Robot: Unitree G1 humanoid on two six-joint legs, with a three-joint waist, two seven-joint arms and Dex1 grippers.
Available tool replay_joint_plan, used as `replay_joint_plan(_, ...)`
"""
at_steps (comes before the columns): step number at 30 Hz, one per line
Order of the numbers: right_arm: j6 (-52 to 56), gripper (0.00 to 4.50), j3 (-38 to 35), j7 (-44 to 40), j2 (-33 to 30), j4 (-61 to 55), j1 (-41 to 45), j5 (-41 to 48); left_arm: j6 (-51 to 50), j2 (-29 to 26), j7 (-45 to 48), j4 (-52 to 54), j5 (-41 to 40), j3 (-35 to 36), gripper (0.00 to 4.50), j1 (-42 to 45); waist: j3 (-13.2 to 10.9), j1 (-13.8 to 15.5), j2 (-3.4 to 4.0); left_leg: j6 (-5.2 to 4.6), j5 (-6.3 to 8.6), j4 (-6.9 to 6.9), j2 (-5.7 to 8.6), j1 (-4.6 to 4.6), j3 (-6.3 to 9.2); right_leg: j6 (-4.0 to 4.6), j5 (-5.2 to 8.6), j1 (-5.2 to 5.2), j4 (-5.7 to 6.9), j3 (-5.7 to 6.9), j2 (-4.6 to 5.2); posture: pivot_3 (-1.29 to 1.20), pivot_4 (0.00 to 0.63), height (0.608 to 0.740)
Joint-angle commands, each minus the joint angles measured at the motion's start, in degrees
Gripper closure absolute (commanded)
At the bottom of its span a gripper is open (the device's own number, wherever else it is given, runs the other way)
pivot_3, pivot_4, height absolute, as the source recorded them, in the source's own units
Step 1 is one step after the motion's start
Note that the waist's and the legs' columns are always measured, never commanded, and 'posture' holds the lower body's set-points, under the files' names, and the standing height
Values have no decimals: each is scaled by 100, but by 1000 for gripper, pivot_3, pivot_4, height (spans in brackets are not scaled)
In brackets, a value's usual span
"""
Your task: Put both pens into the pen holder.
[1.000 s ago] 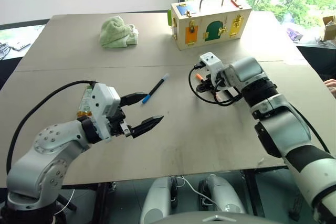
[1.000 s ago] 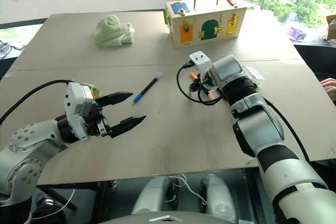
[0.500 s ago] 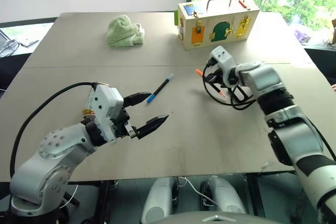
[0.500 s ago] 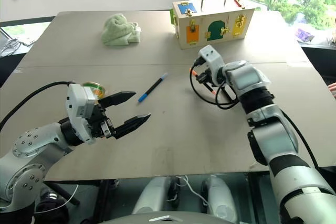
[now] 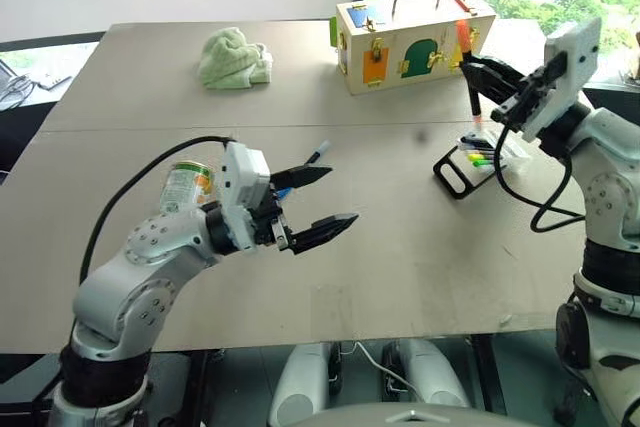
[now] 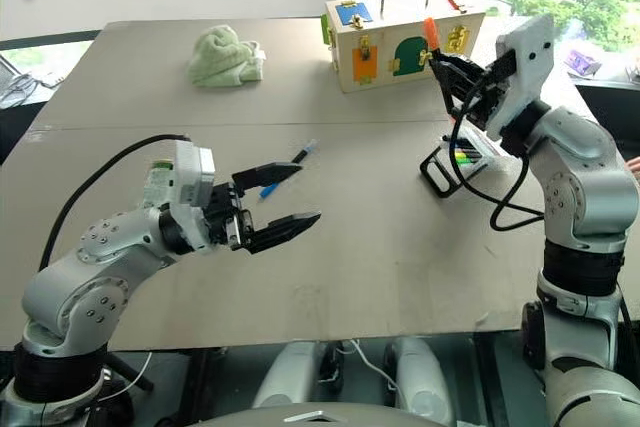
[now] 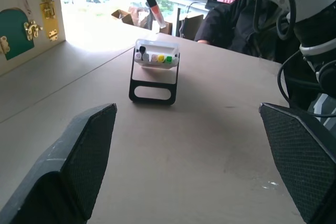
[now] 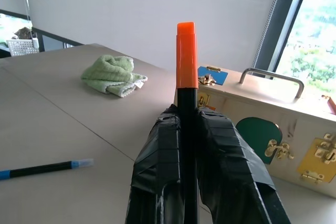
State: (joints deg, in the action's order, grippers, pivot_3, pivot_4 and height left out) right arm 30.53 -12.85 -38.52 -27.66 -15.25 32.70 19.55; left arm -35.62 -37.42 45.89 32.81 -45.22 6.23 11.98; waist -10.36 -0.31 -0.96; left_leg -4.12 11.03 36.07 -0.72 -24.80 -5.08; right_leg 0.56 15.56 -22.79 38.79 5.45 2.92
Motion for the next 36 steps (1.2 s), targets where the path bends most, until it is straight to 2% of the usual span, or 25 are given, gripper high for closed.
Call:
replay_joint_plan(1, -799, 4446, 113, -56, -107, 4, -253, -224, 142, -25, 146, -3, -77, 73, 0, 60, -1, 1, 1, 0, 0, 1, 0, -1, -3, -1, 0, 1, -2, -3, 2, 0, 150, 740)
replay_joint_plan(9, -2436, 4446, 382, -62, -223, 958, -422, -815, 161, -13, 205, -26, -59, 135, 0, -83, -2, -11, 1, -1, 0, 6, 0, 2, -4, 0, -1, 4, -2, -5, 1, 0, 150, 740)
replay_joint_plan(18, -2981, 4446, 695, -138, -224, 1297, -436, -989, 255, -8, 133, 5, -41, 246, 0, -298, -2, -9, 1, 0, 0, 8, 0, 2, -2, 3, -3, 6, -2, -5, 1, 0, 150, 740)
replay_joint_plan(25, -3412, 4446, 722, 100, -523, 1181, -725, -1502, 291, -10, 90, 95, -73, 322, 0, -469, -2, 52, 1, 0, 0, 9, 0, 2, 0, 3, -3, 7, -4, -4, 3, 0, 150, 740)
replay_joint_plan(28, -3366, 3236, 651, 176, -587, 1108, -865, -1517, 291, -19, 97, 90, -83, 375, 0, -497, -2, 83, 1, 0, 0, 11, 0, 2, 0, 2, -2, 7, -4, -3, 3, 0, 150, 740)
replay_joint_plan(34, -3105, 245, 499, 382, -631, 791, -1254, -1445, 215, -218, 124, 64, -200, 872, 0, -807, -2, 92, 1, 0, 0, 11, -1, 3, 1, 3, -1, 7, -3, -3, 3, 0, 150, 740)
replay_joint_plan(36, -2902, 111, 361, 419, -611, 557, -1358, -1226, 215, -322, 142, 19, -165, 1099, 0, -1030, -2, 96, 1, 0, 0, 11, -1, 3, 0, 4, -1, 7, -3, -4, 3, 0, 150, 740)
